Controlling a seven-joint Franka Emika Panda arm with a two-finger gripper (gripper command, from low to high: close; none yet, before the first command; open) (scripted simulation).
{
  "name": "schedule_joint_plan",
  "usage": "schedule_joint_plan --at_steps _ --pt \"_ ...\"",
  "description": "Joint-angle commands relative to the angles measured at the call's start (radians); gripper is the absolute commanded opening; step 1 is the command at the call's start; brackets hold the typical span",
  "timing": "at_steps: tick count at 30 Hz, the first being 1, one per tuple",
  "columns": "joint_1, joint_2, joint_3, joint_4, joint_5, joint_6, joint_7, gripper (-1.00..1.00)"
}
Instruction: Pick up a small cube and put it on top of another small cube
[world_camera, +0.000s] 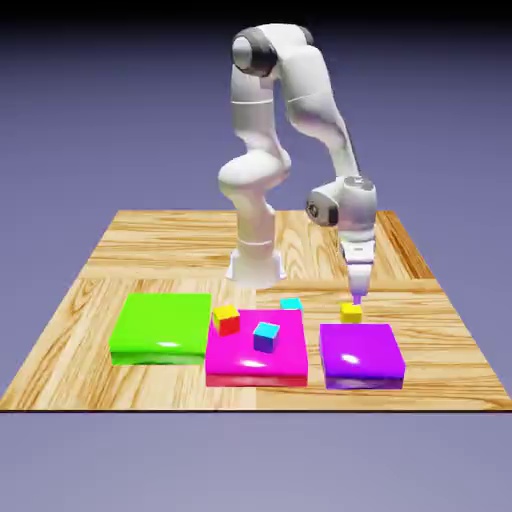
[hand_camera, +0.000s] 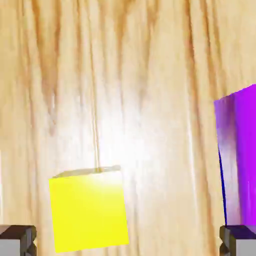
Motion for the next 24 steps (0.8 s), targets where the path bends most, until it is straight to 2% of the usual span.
schedule_joint_plan --at_steps 1,10,11,21,24 --pt "-0.017 0.000 0.000 0.000 0.000 0.000 0.000 0.00" --pt "-0.153 0.307 0.198 0.063 0.240 0.244 -0.178 0.00" --pt "-0.153 0.307 0.198 0.063 0.240 0.245 -0.178 -1.00" --pt "-0.017 0.000 0.000 0.000 0.000 0.000 0.000 -1.00" --pt "-0.090 -0.045 -0.046 0.015 -0.038 -0.057 -0.061 -1.00"
